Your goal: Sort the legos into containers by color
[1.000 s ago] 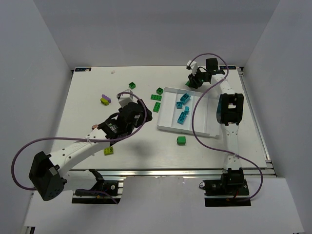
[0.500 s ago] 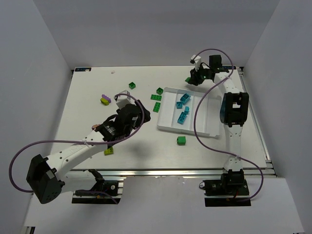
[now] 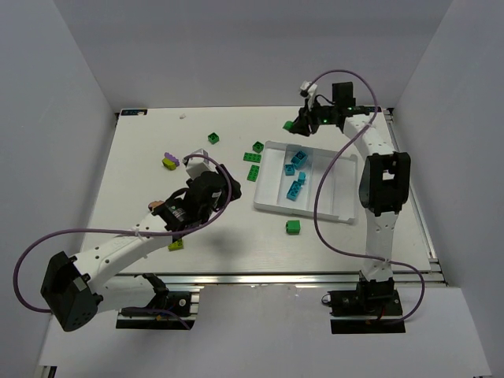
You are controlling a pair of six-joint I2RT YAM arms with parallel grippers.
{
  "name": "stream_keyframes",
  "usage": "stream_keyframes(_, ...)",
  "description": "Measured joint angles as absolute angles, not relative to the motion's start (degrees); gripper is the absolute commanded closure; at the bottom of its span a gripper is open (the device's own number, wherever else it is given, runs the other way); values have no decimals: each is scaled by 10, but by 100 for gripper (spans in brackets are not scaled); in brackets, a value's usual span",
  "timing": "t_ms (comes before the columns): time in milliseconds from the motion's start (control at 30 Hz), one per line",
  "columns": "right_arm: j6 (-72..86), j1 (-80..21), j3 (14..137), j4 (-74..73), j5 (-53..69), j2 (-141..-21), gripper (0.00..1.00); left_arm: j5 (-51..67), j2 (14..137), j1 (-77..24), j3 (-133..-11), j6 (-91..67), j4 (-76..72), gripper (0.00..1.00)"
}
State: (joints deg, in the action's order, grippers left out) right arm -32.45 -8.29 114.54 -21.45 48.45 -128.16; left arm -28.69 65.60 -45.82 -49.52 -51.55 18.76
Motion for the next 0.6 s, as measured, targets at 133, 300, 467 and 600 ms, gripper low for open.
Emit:
stream_keyframes(133,-327,-124,1108,-226,495,-1276,92,-287,652,-458,-493,-515,188,23)
stream_keyframes(300,-337,-162,1101,-250,493,-1283,92,-289,630,-458,-483,-517,188,23)
stream_keyframes(467,-354,-166,1104,-263,472,-1298,92,-293,602,-458,-471,-524,189,23)
stream_keyframes(600,-370,-165,1105,-276,447,-1319,92,-296,591,-458,-463,-528,189,23)
